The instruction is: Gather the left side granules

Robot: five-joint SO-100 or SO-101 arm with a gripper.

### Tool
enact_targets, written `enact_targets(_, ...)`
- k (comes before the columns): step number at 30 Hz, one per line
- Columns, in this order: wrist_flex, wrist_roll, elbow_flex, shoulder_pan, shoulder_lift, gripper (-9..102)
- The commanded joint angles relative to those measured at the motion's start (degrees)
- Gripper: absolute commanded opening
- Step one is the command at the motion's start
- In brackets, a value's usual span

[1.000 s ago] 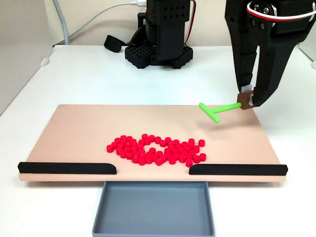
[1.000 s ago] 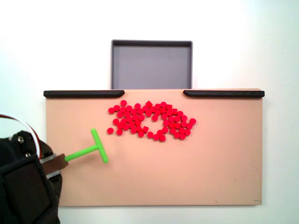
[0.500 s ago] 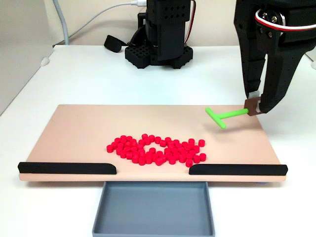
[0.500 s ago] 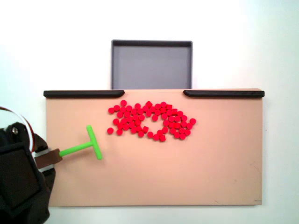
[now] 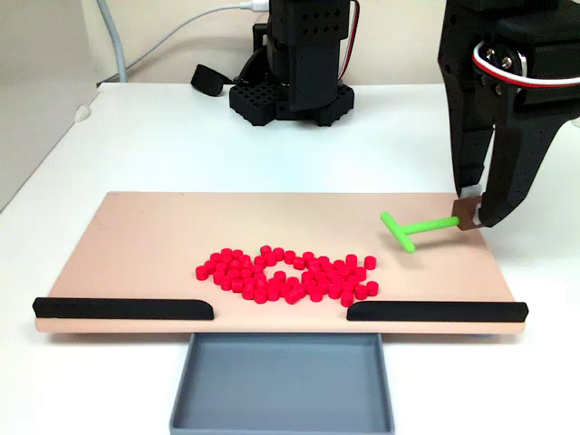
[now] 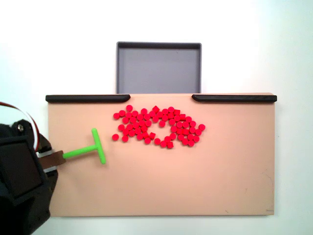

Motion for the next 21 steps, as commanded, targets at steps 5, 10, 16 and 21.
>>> enact_targets(5,-0.1,1.0,-3.3,-0.3,-1.0,0)
enact_targets(10,-0.1,0.6,-4.8,0.2,-2.4,0)
enact_targets(16,-0.1,0.0,-6.3,0.8,-3.7,0)
enact_targets(21,-0.1,-0.4,-6.3,1.2,-4.0,0)
